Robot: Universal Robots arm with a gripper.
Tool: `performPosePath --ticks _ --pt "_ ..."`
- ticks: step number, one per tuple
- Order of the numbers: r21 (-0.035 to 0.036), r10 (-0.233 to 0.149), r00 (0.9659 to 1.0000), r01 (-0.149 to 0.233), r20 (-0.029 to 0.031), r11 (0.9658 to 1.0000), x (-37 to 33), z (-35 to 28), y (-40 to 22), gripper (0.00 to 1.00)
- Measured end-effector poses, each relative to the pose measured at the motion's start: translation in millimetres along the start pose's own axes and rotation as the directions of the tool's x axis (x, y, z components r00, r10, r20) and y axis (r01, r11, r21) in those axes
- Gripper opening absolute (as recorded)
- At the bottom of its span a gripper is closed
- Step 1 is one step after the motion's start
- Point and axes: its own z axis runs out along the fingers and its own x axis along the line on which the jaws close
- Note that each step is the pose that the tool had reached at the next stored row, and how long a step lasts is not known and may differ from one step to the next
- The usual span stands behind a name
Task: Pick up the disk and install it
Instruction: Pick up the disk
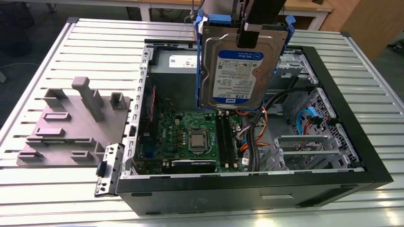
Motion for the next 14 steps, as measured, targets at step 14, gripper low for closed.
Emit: performPosePath --ticks 14 --pt "0.0000 0.000 1.0000 0.000 -0.0001 1.0000 4.9 0.3 -13.1 0.35"
